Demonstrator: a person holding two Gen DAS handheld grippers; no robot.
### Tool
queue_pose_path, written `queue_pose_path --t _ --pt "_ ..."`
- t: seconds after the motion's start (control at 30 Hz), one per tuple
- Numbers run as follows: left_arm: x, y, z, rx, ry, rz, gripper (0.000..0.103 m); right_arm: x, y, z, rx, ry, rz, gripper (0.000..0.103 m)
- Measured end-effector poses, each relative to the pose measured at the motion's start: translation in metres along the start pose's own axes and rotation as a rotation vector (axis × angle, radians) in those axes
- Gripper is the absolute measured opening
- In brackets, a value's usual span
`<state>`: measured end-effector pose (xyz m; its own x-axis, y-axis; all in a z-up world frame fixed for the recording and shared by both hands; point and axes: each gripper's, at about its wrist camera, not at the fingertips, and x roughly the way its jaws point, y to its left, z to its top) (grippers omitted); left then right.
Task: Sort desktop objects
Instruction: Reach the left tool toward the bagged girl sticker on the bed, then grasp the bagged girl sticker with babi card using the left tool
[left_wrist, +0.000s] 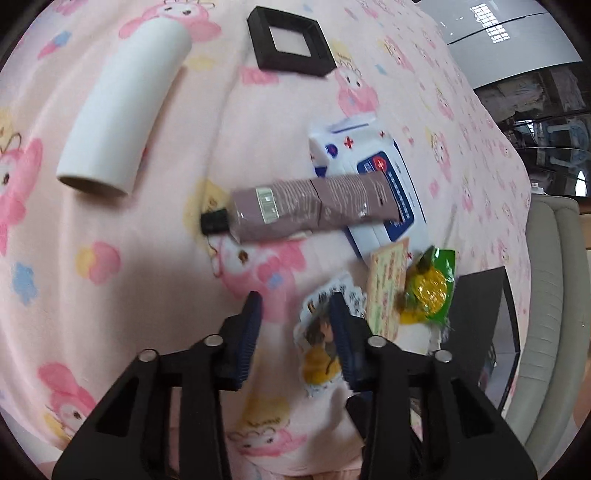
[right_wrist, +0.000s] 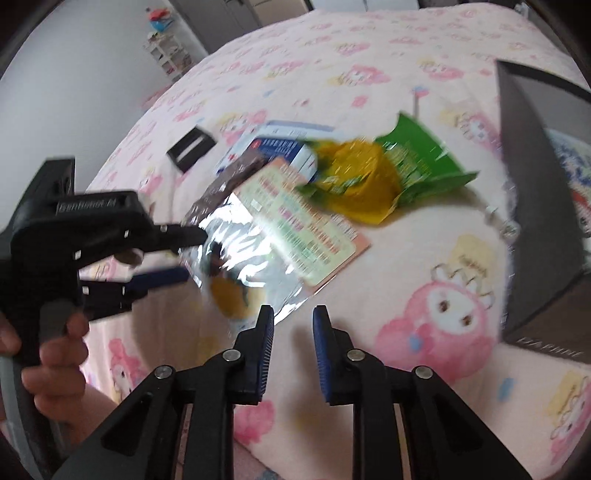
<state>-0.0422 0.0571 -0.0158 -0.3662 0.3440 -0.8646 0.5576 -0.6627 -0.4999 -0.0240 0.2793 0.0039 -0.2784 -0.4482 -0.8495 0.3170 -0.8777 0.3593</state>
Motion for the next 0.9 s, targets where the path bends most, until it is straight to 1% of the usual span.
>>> queue_pose_path --t 0.1,0.13,0.23,0.3,0.33,0.4,0.47,0.53,0.57,0.6,0.67,0.7,0.73,0.77,0.83,0.87,0.9 --pt "0.011 -0.002 0.001 0.006 0.037 -0.009 0.031 0.021 0.001 -0.004 0.012 0.056 0.007 0.024" --pt "0.017 -0.003 0.0 0.009 0.06 -0.012 0.028 0.023 0.0 -0.004 0.019 0.062 0.012 0.027" --pt "0.026 -0.006 -0.003 0.07 0.096 0.032 0.027 0.02 -0.003 -0.005 0.046 0.052 0.032 0.028" --pt "0.021 -0.015 -0.014 0.139 0.084 0.088 0.025 0.017 -0.006 -0.005 0.056 0.043 0.022 0.028" --pt "0.021 -0.02 -0.017 0.164 0.085 0.091 0.025 0.015 -0.007 -0.004 0.06 0.039 0.014 0.029" --pt "0.019 -0.026 -0.025 0.198 0.114 0.053 0.025 0.012 -0.01 -0.004 0.067 0.031 -0.002 0.029" --pt "0.018 -0.03 -0.03 0.203 0.154 -0.012 0.028 0.008 -0.013 -0.004 0.074 0.023 -0.018 0.029" --pt "0.016 -0.031 -0.032 0.187 0.19 -0.093 0.046 0.005 -0.016 -0.004 0.081 0.016 -0.034 0.029" --pt "0.012 -0.03 -0.031 0.173 0.176 -0.098 0.047 0.003 -0.017 -0.004 0.085 0.012 -0.042 0.031" --pt "0.006 -0.029 -0.028 0.157 0.148 -0.089 0.047 0.001 -0.019 -0.003 0.088 0.008 -0.049 0.032" --pt "0.0 -0.024 -0.017 0.115 0.061 -0.022 0.047 -0.002 -0.021 -0.003 0.095 0.0 -0.065 0.035" --pt "-0.001 -0.019 -0.012 0.089 0.035 -0.008 0.043 -0.004 -0.023 -0.003 0.099 -0.004 -0.073 0.035" --pt "-0.001 -0.014 -0.009 0.065 0.018 -0.002 0.037 -0.006 -0.024 -0.003 0.103 -0.008 -0.081 0.036" --pt "-0.001 -0.01 -0.005 0.04 0.002 0.003 0.035 -0.005 -0.027 -0.003 0.109 -0.004 -0.087 0.036" --pt "0.002 -0.006 -0.002 0.025 -0.006 0.0 0.033 0.0 -0.03 -0.004 0.123 0.01 -0.075 0.038" --pt "0.005 -0.008 -0.001 0.037 0.002 -0.002 0.031 0.003 -0.031 -0.004 0.129 0.017 -0.067 0.041" --pt "0.01 -0.013 -0.002 0.056 0.016 0.003 0.029 0.005 -0.031 -0.005 0.132 0.022 -0.059 0.042"
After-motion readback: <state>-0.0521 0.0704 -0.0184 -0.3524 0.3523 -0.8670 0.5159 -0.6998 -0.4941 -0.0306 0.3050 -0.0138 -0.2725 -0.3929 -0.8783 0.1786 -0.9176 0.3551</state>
